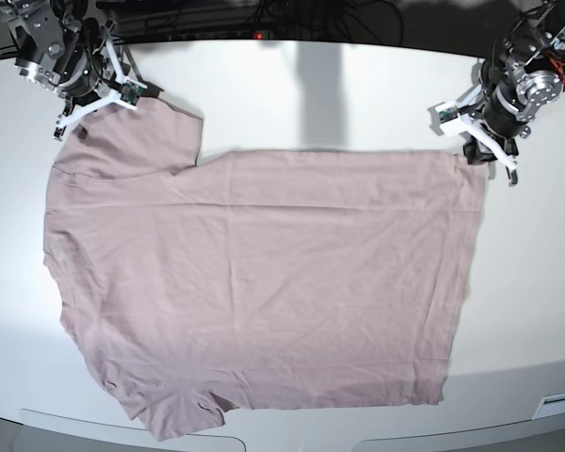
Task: Fold the T-shirt properly
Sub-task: 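Reposition the right gripper and pinch the shirt's shoulder edge, then lift the shoulder edge with both grippers and pull it over the shirt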
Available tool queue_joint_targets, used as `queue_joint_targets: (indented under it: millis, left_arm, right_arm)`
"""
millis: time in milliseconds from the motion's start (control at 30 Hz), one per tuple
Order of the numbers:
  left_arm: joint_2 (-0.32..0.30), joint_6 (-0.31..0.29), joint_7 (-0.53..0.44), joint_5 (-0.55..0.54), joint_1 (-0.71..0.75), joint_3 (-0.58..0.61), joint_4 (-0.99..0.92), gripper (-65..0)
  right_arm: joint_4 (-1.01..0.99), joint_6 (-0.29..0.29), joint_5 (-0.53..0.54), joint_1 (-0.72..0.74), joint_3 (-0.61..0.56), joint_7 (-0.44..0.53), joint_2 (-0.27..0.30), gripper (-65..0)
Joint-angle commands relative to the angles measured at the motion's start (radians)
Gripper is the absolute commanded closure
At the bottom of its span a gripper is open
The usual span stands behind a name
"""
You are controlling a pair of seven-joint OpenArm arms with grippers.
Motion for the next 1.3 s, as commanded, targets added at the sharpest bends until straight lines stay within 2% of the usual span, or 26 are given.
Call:
queue_joint_targets:
  millis: [0, 100, 200, 300, 500, 833, 1033, 1167, 1267]
  left_arm:
    - [-0.011, -0.041, -0.001, -0.026, 0.006, 0.006, 0.001, 0.0]
    - [-0.012, -0.042, -0.001, -0.026, 0.006, 0.006, 0.001, 0.0]
    - [-0.012, -0.042, 0.013, -0.026, 0.005, 0.006, 0.003, 0.0]
    - [-0.017, -0.042, 0.063, -0.026, 0.005, 0.005, 0.017, 0.0]
    - [-0.05, -0.042, 0.059, -0.04, 0.005, 0.005, 0.064, 0.0]
    - [-0.077, -0.041, 0.078, -0.06, 0.005, 0.005, 0.074, 0.0]
    - [-0.083, -0.036, 0.075, -0.06, -0.01, 0.005, 0.097, 0.0]
    - [-0.084, -0.033, 0.085, -0.06, -0.031, 0.005, 0.119, 0.0]
    - [-0.084, -0.034, 0.085, -0.06, -0.031, 0.005, 0.122, 0.0]
  right_arm:
    - [0.005, 0.004, 0.004, -0.001, 0.007, -0.016, 0.017, 0.0]
    - [0.005, 0.004, 0.124, -0.001, 0.007, -0.048, 0.017, 0.0]
    - [0.005, 0.004, 0.216, 0.0, 0.007, -0.125, 0.017, 0.0]
    - [0.008, 0.004, 0.222, 0.0, 0.007, -0.156, 0.019, 0.0]
    - [0.061, -0.044, 0.222, 0.0, 0.007, -0.155, 0.02, 0.0]
    - [0.219, -0.045, 0.222, 0.0, 0.018, -0.173, 0.02, 0.0]
    - [0.225, -0.066, 0.228, 0.0, 0.103, -0.172, 0.019, 0.0]
    - [0.232, -0.04, 0.335, -0.001, 0.188, -0.191, 0.019, 0.0]
    - [0.251, -0.035, 0.353, -0.001, 0.228, -0.209, 0.019, 0.0]
